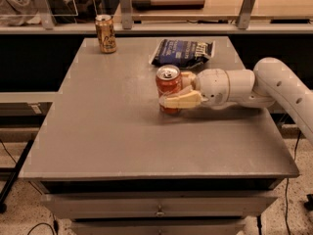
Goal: Place coke can upright
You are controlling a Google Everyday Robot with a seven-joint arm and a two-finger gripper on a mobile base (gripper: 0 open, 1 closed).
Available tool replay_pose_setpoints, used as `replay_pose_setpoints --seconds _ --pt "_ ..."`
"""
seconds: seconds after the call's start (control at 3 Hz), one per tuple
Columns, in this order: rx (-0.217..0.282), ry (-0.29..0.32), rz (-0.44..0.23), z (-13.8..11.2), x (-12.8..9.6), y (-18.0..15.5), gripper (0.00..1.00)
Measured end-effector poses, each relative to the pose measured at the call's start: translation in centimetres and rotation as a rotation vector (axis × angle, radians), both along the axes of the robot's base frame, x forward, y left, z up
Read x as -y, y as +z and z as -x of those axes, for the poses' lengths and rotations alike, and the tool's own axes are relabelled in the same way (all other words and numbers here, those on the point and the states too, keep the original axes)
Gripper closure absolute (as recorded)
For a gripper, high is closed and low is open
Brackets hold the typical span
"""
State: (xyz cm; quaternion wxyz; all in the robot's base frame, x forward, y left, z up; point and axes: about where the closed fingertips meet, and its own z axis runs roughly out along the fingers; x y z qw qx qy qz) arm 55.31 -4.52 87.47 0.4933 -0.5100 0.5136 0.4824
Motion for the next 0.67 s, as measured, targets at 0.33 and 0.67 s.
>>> replay_pose_setpoints --seconds 0.33,0.67 --pt "-0.005 0.008 -0.002 0.09 -0.09 -0.21 0.13" --pt "-0.01 0.009 0.001 0.14 -0.05 -0.29 0.0"
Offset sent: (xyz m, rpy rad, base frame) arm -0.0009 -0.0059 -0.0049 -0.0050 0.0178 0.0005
